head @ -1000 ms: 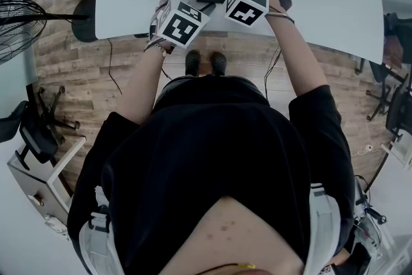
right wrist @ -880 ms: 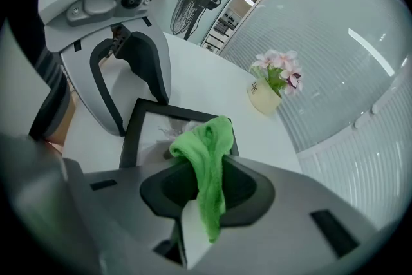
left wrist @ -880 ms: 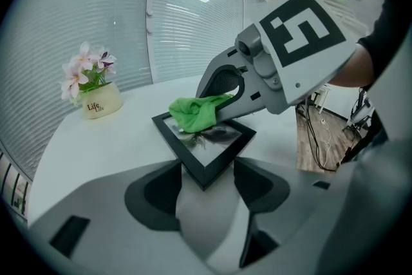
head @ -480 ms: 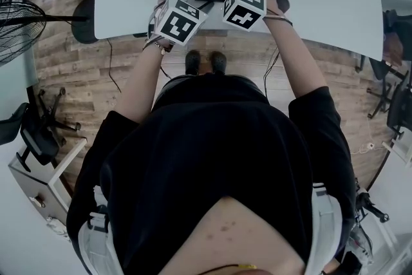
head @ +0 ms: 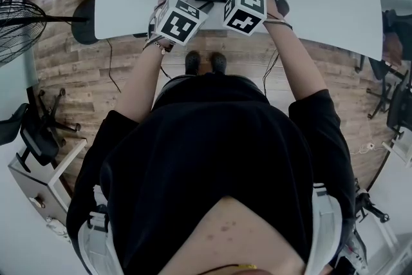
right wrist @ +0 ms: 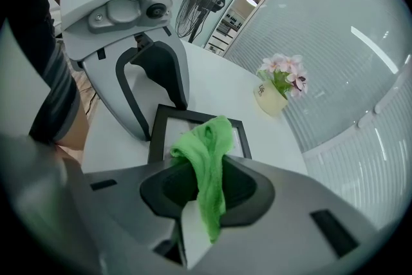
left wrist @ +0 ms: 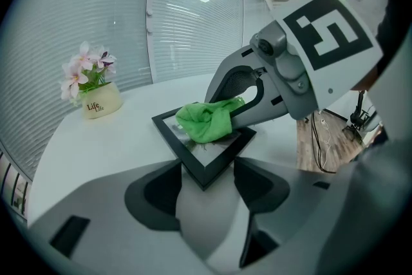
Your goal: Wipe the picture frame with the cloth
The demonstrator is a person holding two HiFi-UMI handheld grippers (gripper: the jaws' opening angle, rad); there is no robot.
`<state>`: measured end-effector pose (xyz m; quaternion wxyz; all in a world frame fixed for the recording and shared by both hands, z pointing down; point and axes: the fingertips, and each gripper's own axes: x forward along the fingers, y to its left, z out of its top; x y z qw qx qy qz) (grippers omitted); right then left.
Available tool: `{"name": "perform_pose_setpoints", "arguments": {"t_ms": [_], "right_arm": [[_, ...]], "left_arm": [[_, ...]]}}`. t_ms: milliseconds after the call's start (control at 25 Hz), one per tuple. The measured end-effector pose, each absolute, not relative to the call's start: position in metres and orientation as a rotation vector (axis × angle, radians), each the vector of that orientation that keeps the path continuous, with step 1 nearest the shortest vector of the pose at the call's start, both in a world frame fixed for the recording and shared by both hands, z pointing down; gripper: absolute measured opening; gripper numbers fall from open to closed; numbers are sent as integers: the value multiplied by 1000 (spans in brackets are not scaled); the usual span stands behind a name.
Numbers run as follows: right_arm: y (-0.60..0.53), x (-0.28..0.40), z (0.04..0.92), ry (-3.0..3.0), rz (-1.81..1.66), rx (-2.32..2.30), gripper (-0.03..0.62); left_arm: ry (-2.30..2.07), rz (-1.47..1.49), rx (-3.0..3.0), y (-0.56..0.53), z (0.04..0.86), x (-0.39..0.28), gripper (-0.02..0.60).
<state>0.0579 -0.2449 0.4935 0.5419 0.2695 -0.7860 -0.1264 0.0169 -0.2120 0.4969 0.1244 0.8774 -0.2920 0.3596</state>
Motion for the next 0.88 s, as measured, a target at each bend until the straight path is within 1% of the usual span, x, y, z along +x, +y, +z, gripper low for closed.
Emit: {"name": "perform_pose_setpoints", "arguments": {"t_ms": [880], "right_arm": [[-221, 53, 492, -1894, -257, 568, 95]], "left_arm": [[-849, 1049, 2558, -211, 495, 19, 267]]}}
